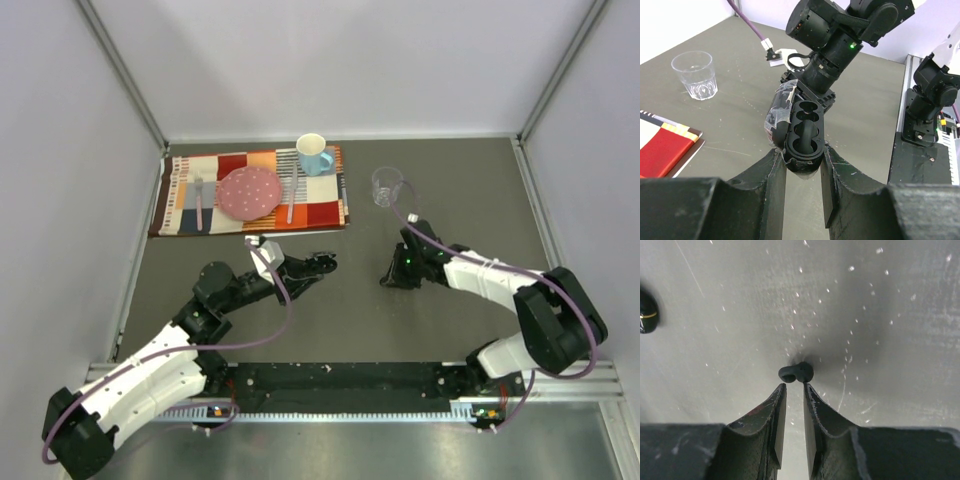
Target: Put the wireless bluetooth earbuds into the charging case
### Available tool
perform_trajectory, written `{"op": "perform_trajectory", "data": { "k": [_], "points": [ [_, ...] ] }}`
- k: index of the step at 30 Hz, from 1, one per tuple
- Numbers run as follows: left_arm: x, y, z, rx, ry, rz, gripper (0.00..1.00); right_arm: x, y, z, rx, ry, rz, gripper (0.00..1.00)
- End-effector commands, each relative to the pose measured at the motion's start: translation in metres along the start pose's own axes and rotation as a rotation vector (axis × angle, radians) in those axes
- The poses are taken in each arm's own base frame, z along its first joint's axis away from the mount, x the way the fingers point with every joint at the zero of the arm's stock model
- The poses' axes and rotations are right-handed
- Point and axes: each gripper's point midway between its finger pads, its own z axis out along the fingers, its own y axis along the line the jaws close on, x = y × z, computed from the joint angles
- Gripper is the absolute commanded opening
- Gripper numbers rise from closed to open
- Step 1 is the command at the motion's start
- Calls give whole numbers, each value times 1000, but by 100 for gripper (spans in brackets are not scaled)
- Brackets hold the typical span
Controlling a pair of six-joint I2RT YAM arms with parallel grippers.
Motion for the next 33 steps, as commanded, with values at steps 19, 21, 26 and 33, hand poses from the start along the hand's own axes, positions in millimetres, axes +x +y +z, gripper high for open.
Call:
{"op": "perform_trajectory", "data": {
  "k": [19,21,26,33],
  "points": [
    [-10,0,-3,-9,-41,26,0,-21,19,-46,-93,-150,83,26],
    [-10,-1,-2,-3,-42,23,0,-22,24,-41,-89,-134,91,28],
    [-12,-1,-2,-6,-45,23,0,-26,49,-33,-101,-119,46,30],
    [-11,1,-5,-23,-41,26,0,-25,58,-10,-85,-81,53,29]
  ]
}}
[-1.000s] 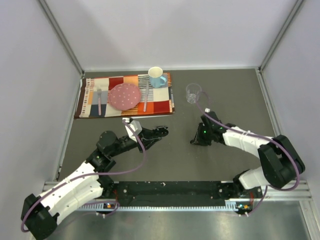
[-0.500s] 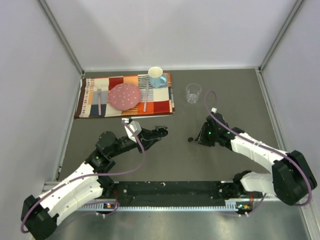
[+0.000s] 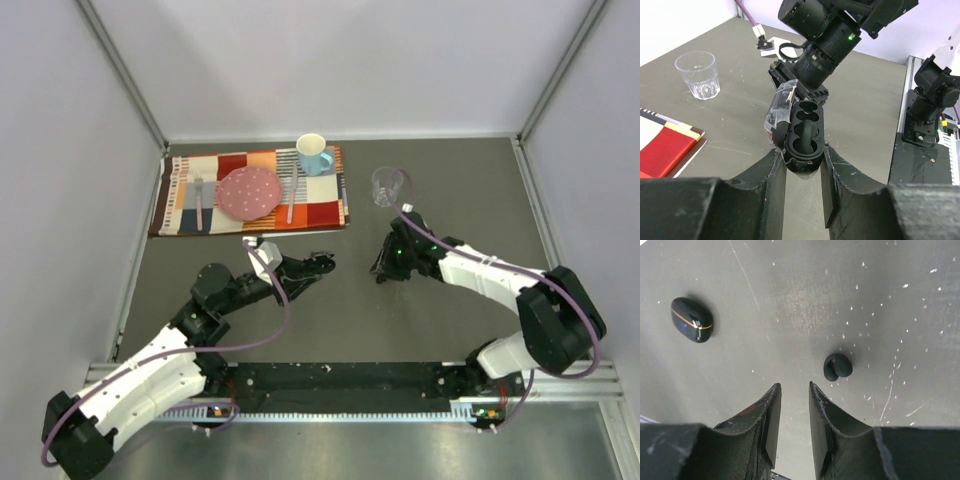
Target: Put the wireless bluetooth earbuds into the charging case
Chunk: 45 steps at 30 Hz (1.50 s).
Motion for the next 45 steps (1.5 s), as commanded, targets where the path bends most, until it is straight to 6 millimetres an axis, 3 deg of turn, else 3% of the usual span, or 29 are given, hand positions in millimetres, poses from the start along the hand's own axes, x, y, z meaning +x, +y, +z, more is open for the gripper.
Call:
{"op": "perform_trajectory", "data": {
  "k": [1,11,20,27,38,45],
  "points": [
    [-10,1,-2,-16,-39,25,0,-13,15,8,-13,-40,17,29],
    [-10,3,-3,-26,-40,29,0,-3,2,26,29,-5,22,26],
    [-8,3,-3,-30,-33,28,0,7,-18,25,74,6,15,25],
    [-6,4,-4,-34,-31,29,0,16,-41,10,106,-14,8,25],
    [-4,3,-4,-27,-26,27,0,-7,-34,-43,24,-166,4,26],
    [-4,3,-5,-30,-29,32,0,6,-52,-33,72,-121,107,27]
  ]
}}
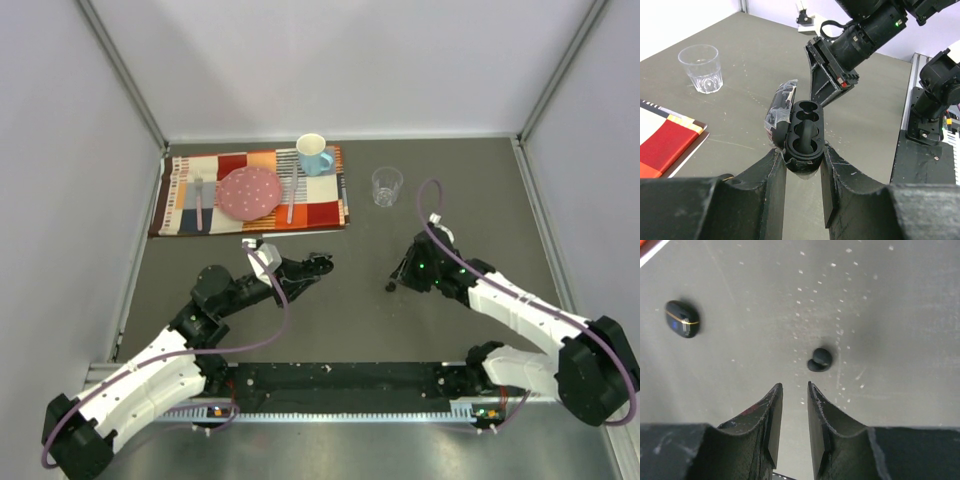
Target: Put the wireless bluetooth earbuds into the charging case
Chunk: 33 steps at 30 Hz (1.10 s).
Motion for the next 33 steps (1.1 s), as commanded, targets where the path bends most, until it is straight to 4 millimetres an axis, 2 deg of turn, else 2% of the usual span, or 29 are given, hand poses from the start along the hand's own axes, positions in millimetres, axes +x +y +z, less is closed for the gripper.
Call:
{"op": "perform_trajectory", "data": {
  "k": [1,8,17,25,33],
  "points": [
    [-10,1,-1,-8,-37,32,0,12,-25,9,75,33,72,27],
    [-9,1,-1,-5,-34,32,0,25,-30,22,33,75,105,27],
    [-10,1,1,-2,-31,26,0,24,-29,37,16,82,120,27],
    [-10,1,2,-3,-28,25,0,20,-38,39,37,66,162,27],
    [-12,1,4,5,-26,23,0,22,-36,46,25,86,168,25]
  ]
}}
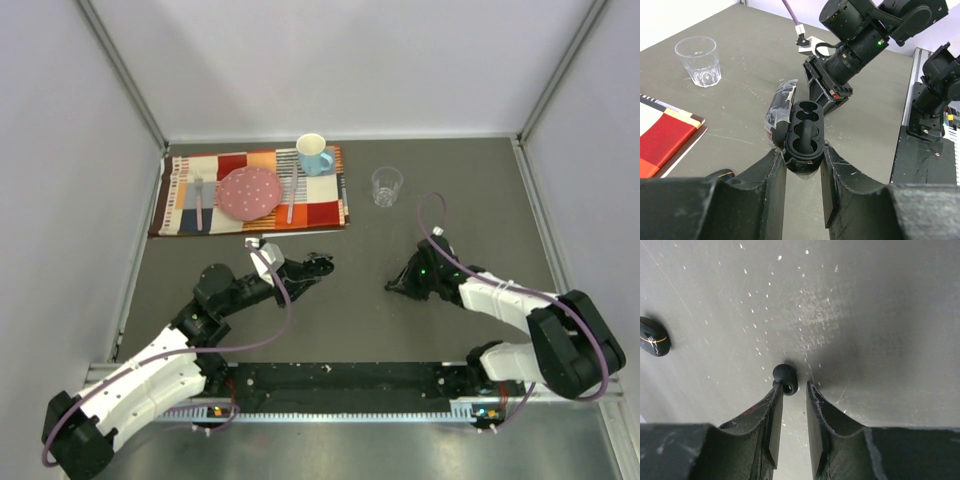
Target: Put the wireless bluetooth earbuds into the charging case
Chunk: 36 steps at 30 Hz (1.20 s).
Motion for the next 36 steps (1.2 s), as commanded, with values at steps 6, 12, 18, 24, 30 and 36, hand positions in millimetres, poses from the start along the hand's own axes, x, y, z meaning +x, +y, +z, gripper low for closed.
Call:
{"op": "perform_trajectory", "data": {
  "k": [6,12,18,24,30,36],
  "points": [
    [-18,0,2,3,-49,29,0,-1,-1,9,-6,4,14,23],
    [-18,0,2,3,-50,30,0,-4,3,8,-15,-4,4,13],
    [-18,0,2,2,-51,29,0,-9,11,2,-45,-23,-36,0],
    [-18,1,4,3,-50,28,0,-28,45,-29,-174,-95,-173,0],
    [-26,0,5,6,-64,25,0,-42,94,-75,-346,-137,-409,0],
    [-27,-9,4,56,-83,44,0,-48,132,-130,-497,-188,-666,0]
  ]
}}
